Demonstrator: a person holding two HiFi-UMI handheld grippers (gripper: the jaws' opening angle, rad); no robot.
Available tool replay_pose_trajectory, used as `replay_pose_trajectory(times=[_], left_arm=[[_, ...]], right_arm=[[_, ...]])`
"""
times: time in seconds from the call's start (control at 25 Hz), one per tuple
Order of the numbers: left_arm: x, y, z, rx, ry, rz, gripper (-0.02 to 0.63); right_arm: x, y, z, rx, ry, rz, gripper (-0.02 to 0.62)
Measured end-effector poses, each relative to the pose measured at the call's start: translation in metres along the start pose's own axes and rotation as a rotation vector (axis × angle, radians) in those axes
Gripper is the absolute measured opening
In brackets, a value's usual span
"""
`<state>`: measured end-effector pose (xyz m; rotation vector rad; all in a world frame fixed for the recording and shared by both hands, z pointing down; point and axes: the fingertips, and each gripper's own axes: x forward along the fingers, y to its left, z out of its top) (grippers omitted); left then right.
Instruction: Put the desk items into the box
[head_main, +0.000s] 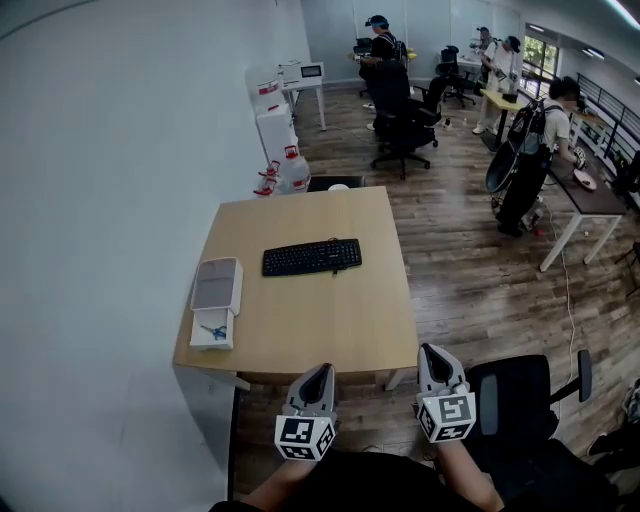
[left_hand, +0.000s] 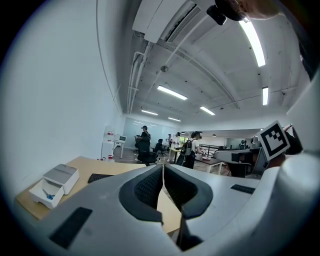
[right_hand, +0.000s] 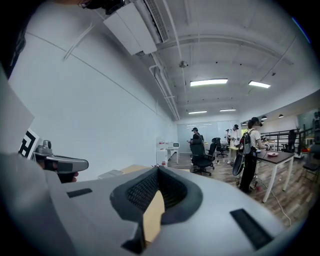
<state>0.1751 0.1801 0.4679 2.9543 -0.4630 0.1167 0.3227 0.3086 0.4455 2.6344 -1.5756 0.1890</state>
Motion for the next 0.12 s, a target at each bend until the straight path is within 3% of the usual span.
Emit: replay_pose_trajectory(times=[0.12], left_arm=[[0.0021,0.0021,0.0003,0.003,-0.002,-0.002,0.021]], right_arm=[[0.0017,0.0012,-0.0020,0.000,0.002,-0.002,0.060]])
